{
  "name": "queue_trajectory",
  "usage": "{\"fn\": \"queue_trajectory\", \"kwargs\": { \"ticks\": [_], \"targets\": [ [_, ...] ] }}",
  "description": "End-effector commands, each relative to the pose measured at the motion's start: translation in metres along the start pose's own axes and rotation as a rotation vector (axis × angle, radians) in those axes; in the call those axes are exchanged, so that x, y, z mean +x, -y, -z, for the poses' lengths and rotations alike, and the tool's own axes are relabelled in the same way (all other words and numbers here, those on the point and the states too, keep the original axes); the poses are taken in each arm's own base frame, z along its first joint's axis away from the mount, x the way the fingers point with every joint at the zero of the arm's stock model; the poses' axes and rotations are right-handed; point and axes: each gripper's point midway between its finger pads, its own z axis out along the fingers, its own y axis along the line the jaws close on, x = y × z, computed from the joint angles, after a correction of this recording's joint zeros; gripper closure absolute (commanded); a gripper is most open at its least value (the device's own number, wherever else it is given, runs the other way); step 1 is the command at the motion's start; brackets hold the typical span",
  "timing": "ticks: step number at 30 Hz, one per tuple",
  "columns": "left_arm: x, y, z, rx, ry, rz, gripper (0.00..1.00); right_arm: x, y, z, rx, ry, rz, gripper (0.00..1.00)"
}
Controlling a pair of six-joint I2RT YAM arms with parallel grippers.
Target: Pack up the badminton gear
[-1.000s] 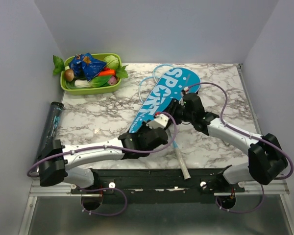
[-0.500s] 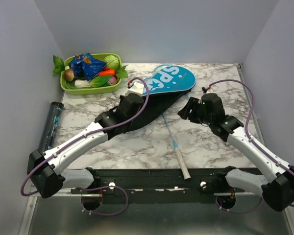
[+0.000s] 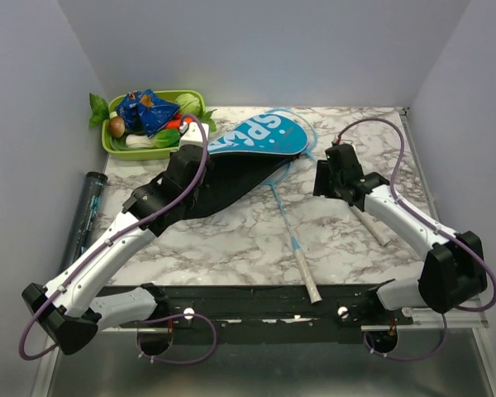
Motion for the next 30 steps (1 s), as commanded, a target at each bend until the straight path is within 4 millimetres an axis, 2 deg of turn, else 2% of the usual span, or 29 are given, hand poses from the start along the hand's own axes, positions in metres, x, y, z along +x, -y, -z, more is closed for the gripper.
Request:
{"fn": "queue_trajectory", "kwargs": {
  "ticks": [1,2,4,6,7,8,11,12,15,17,18,19,20,21,25,30],
  "targets": [
    [0.008,0.011,0.009,0.088,-0.005,0.092,1.0,-0.026,0.038,-0.019,0.193,0.023,0.057,0.34],
    [0.007,0.016,0.009,0.114,0.002,0.119,1.0,-0.027,0.042,-0.025,0.209,0.014,0.066,0.34],
    [0.02,0.025,0.009,0.159,-0.018,0.134,1.0,-0.029,0.053,-0.04,0.232,-0.012,0.115,0.34],
    [0.03,0.03,0.005,0.176,-0.034,0.142,1.0,-0.039,0.053,-0.051,0.211,-0.007,0.143,0.33],
    [0.034,0.034,0.004,0.191,-0.044,0.142,1.0,-0.033,0.056,-0.064,0.21,-0.049,0.185,0.33],
    [0.035,0.037,0.003,0.206,-0.041,0.149,1.0,-0.042,0.053,-0.067,0.197,-0.047,0.196,0.32],
    [0.044,0.046,0.001,0.244,-0.057,0.157,1.0,-0.039,0.056,-0.088,0.145,-0.111,0.207,0.32],
    [0.048,0.048,0.0,0.25,-0.064,0.163,1.0,-0.047,0.056,-0.092,0.101,-0.11,0.186,0.32],
    [0.056,0.053,0.0,0.279,-0.071,0.172,1.0,-0.05,0.064,-0.11,0.046,-0.152,0.145,0.32],
    [0.057,0.055,-0.001,0.288,-0.064,0.185,1.0,-0.048,0.064,-0.12,0.009,-0.19,0.129,0.33],
    [0.064,0.056,-0.003,0.289,-0.076,0.182,1.0,-0.037,0.063,-0.128,-0.025,-0.241,0.12,0.34],
    [0.066,0.057,-0.003,0.293,-0.078,0.189,1.0,-0.045,0.06,-0.13,-0.032,-0.231,0.126,0.35],
    [0.067,0.059,-0.004,0.296,-0.072,0.197,1.0,-0.044,0.061,-0.133,-0.031,-0.242,0.126,0.35],
    [0.074,0.06,-0.006,0.299,-0.084,0.197,1.0,-0.04,0.06,-0.134,-0.039,-0.263,0.124,0.36],
    [0.082,0.067,-0.012,0.314,-0.092,0.215,1.0,-0.027,0.056,-0.144,-0.066,-0.316,0.117,0.36],
    [0.085,0.077,-0.019,0.338,-0.091,0.238,1.0,-0.017,0.054,-0.148,-0.082,-0.353,0.109,0.41]
  ]
}}
